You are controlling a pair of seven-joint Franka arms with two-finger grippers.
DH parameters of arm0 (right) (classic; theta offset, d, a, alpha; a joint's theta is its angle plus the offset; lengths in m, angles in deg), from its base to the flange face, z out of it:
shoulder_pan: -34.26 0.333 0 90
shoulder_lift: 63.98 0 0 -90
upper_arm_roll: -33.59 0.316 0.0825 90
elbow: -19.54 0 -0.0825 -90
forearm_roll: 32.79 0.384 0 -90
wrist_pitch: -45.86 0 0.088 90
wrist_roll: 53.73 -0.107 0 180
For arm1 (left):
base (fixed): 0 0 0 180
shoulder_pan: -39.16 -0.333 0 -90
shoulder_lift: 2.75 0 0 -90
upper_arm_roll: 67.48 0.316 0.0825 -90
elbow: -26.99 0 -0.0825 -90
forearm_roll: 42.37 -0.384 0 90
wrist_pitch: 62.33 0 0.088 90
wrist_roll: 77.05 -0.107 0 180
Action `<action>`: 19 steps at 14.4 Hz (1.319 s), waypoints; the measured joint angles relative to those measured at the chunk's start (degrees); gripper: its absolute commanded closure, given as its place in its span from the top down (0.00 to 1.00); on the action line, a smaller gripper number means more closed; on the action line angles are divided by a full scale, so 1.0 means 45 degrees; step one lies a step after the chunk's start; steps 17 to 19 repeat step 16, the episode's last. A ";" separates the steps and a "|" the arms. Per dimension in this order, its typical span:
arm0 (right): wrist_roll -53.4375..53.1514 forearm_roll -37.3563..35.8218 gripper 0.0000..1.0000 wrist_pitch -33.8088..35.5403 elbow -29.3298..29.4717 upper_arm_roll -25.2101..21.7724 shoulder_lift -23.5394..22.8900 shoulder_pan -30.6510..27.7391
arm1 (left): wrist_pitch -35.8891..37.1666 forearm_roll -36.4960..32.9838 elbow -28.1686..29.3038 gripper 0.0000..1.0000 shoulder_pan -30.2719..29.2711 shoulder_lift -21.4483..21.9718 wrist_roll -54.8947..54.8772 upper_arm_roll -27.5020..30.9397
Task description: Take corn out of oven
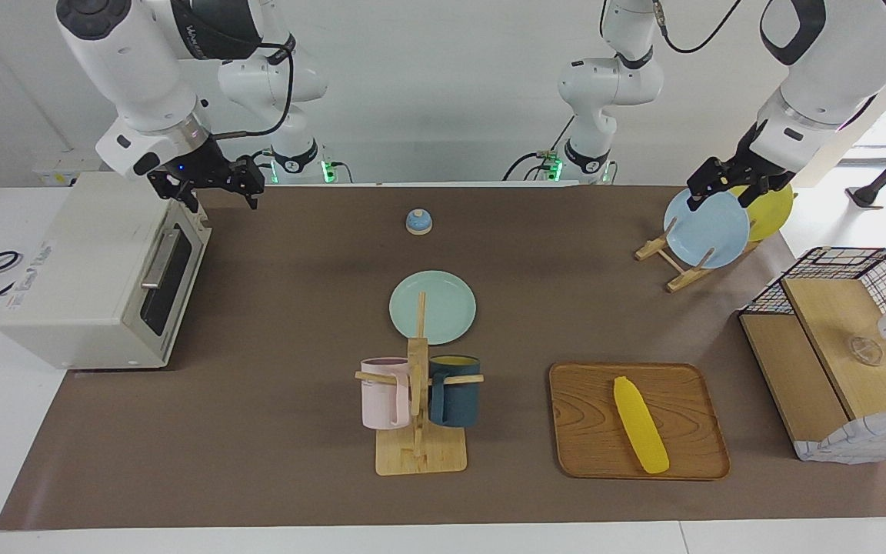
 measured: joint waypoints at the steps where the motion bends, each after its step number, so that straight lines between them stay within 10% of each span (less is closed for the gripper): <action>1: 0.0000 0.0000 1.00 0.0001 0.0000 0.0001 0.0048 0.0015 | -0.0043 0.0000 0.0012 1.00 -0.0108 0.0000 -0.0002 -0.0131; 19: 0.0000 0.0001 1.00 0.0007 0.0002 -0.0015 0.0218 -0.0015 | -0.0203 -0.0586 0.0028 1.00 -0.0149 0.0032 -0.0405 -0.0372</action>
